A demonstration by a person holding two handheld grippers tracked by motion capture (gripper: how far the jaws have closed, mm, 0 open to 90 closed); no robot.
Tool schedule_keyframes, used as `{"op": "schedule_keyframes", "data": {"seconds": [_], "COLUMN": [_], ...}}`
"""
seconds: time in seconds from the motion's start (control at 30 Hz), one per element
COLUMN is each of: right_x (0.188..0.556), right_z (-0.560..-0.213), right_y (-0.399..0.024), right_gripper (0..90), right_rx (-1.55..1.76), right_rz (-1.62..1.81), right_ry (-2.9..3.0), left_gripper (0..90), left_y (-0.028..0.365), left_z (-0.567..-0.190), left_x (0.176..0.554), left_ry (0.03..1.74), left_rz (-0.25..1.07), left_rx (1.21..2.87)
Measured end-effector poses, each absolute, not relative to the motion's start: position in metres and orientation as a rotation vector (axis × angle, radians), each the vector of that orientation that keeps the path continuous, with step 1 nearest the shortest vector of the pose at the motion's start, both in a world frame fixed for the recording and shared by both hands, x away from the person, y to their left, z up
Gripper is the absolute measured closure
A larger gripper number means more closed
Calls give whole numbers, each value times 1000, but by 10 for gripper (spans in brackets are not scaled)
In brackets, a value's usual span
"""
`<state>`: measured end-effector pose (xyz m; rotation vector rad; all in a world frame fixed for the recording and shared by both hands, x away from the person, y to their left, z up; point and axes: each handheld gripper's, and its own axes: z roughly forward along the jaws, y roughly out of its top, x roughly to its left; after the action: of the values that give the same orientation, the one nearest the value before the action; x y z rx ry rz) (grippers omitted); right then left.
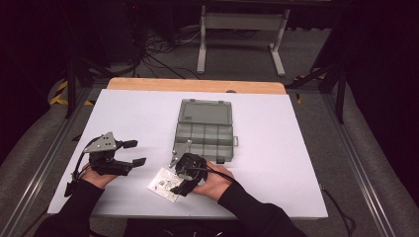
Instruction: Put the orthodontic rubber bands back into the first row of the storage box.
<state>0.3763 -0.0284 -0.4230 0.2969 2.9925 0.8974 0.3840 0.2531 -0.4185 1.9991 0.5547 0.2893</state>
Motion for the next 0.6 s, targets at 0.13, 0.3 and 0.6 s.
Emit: {"op": "schedule_keyframes", "data": {"seconds": [0.13,0.3,0.6], "right_x": [375,375,376], "right_z": [-428,-432,-439], "right_y": [-22,-17,-12], "right_gripper": [199,196,181], "right_rx": [278,265,276], "right_rz": [882,873,850], "right_ry": [3008,3013,3022], "left_gripper": [255,256,255], "left_y": [253,253,253], "left_z": [-419,-419,-419], "left_x": [384,384,384], "left_ry": [554,554,552], "left_rz": [288,288,287], "left_rx": [2000,2000,2002]}}
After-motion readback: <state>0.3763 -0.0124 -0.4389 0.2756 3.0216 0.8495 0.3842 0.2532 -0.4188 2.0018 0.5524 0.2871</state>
